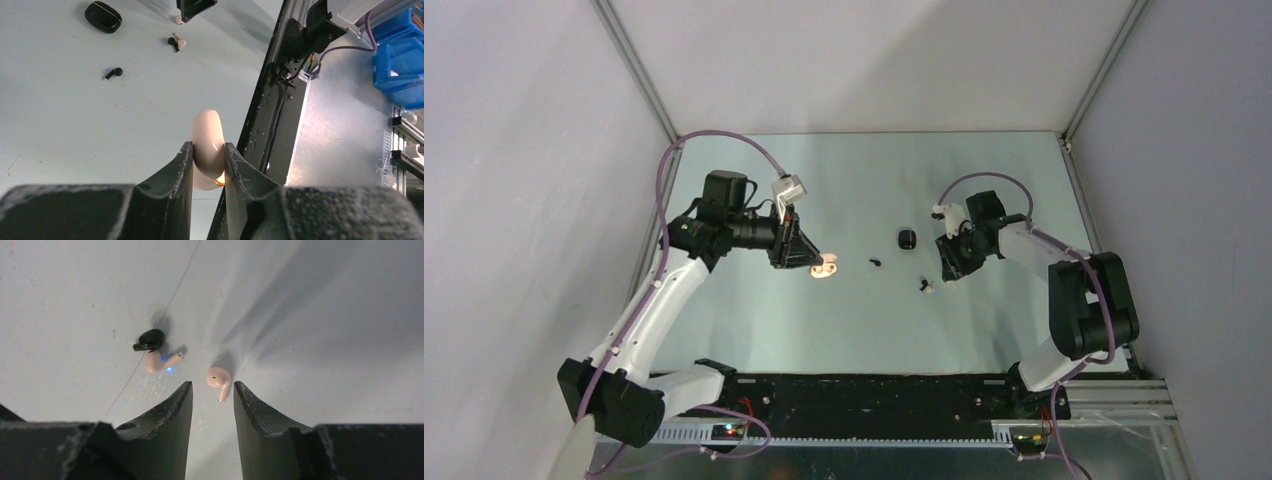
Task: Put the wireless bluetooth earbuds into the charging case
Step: Pick up the earbud from the center of the board.
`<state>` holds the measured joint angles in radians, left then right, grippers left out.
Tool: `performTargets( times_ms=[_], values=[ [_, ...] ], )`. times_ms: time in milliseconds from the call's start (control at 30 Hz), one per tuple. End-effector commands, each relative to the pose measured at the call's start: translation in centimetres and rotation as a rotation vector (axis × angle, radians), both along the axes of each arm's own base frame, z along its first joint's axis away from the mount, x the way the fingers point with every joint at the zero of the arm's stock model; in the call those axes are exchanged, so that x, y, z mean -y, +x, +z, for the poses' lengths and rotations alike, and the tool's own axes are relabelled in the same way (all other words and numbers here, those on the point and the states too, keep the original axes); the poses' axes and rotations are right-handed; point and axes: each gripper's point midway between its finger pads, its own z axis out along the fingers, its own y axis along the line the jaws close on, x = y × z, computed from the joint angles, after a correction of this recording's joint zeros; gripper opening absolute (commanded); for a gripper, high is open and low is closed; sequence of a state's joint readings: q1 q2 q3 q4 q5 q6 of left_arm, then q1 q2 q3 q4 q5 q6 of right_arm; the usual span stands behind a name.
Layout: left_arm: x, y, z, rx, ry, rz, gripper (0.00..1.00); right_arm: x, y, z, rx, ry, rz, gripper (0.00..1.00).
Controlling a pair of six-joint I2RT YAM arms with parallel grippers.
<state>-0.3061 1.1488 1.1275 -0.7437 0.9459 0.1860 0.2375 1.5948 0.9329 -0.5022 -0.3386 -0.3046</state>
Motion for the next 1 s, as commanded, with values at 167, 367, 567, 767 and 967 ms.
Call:
performTargets(
  times_ms=[167,367,567,767,967],
  values=[
    [0.0,0.3,1.0,0.050,-0.014,-0.009,0.00,-1.1,-1.7,3.4,0.200,0.020,0.719,0.40],
    [0.0,0.6,1.4,0.061,-0.015,-0.006,0.00,-1.0,-1.1,2.4,0.295,-0.121,1.018,0.41],
    [0.0,0.4,1.4,0.064,-0.013,-0.001,0.00,-2.0,0.1,2.1,0.271,-0.142,1.072,0.42],
    [-0.1,0.3,1.3,0.065,-0.012,-0.001,0.00,-1.8,0.5,1.6,0.243,-0.162,1.094,0.40],
    [-0.1,0.4,1.2,0.066,-0.009,-0.001,0.00,-1.2,-0.4,0.7,0.184,-0.179,1.131,0.41]
  ],
)
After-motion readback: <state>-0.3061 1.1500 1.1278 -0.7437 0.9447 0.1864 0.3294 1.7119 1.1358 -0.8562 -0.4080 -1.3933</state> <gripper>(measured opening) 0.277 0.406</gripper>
